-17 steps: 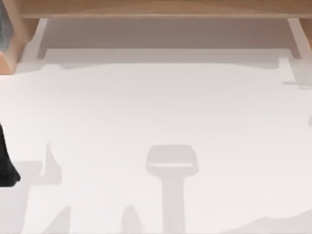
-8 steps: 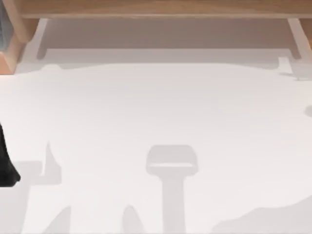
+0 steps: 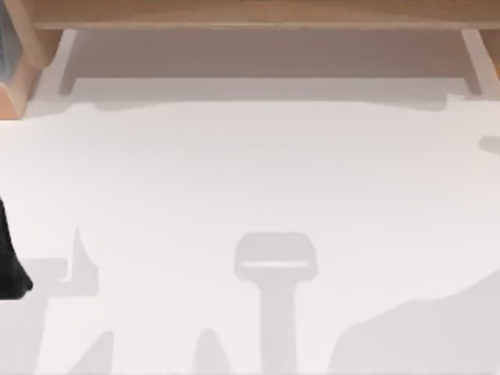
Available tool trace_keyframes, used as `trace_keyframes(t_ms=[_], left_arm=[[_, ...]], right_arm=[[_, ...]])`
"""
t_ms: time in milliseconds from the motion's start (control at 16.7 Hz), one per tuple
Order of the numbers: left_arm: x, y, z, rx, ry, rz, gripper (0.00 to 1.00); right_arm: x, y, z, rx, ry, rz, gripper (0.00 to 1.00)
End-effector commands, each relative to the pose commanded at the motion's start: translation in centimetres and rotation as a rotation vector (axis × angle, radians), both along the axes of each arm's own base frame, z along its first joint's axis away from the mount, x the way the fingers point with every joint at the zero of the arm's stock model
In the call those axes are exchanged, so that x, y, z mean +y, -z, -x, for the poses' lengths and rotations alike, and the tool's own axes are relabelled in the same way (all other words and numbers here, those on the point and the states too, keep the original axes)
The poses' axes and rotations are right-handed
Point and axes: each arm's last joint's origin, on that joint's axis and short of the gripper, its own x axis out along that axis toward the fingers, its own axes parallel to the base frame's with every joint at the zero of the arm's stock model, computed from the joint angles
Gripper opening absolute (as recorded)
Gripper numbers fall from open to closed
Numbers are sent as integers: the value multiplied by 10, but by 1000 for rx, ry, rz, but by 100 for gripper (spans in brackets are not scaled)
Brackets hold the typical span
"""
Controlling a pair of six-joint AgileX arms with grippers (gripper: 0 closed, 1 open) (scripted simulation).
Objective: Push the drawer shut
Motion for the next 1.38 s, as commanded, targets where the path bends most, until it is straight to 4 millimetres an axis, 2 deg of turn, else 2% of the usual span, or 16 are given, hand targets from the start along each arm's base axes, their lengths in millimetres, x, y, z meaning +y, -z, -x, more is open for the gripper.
trace_keyframes(t_ms=[240,1020,1380], left_arm=[[0,0,0,0,0,0,100],[0,0,0,0,0,0,100],[0,0,0,0,0,0,100]], right_arm=[[0,0,-1,1,0,-1,0],[0,0,-1,1,0,-1,98],[0,0,-1,1,0,-1,100]])
